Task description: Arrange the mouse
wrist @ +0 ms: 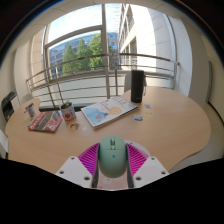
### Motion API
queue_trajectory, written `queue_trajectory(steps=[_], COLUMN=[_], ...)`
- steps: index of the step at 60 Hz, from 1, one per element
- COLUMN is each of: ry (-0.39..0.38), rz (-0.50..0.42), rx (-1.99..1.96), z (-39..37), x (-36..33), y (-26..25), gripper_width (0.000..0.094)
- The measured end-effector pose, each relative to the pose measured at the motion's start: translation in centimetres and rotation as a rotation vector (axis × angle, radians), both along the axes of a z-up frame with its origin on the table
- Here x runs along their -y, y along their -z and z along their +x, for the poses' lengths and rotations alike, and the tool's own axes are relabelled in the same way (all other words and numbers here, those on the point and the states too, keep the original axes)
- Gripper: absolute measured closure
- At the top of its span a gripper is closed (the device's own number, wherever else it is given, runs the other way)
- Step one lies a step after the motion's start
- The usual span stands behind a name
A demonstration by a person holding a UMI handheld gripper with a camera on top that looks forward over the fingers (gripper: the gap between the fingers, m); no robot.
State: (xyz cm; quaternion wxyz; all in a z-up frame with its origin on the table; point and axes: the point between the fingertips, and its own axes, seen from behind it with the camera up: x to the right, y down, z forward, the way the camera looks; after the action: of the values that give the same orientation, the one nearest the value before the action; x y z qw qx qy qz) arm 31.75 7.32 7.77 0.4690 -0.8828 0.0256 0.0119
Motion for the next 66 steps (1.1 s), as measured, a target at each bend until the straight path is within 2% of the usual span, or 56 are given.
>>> queue_trajectory(steps=[5, 9, 16, 19, 23, 24, 26, 47, 66], ry=[0.002, 0.000, -0.023, -0.031, -0.042, -0.041, -0.037, 0.005, 0.032], rz=[-0.067, -0.100, -0.148, -0.148, -0.141, -0.134, -0.123, -0.027, 0.006], rx=[-0.025, -0.020, -0.047, -0.035, -0.013, -0.008, 0.003, 0.073, 0.105], z=[1.5, 2.4, 2.2, 2.4, 2.4, 2.3, 2.4, 0.0, -2.7], x=[0.4, 0.4, 1.1, 1.4, 2.0, 2.1, 2.5, 13.9, 24.4], y=[3.3, 5.9, 7.2, 7.1, 6.0, 5.8, 5.1, -5.1, -9.3], gripper_width=[0.0530, 0.0472, 0.0390, 0.0300, 0.0087, 0.0079, 0.0106, 0.0091, 0.0089])
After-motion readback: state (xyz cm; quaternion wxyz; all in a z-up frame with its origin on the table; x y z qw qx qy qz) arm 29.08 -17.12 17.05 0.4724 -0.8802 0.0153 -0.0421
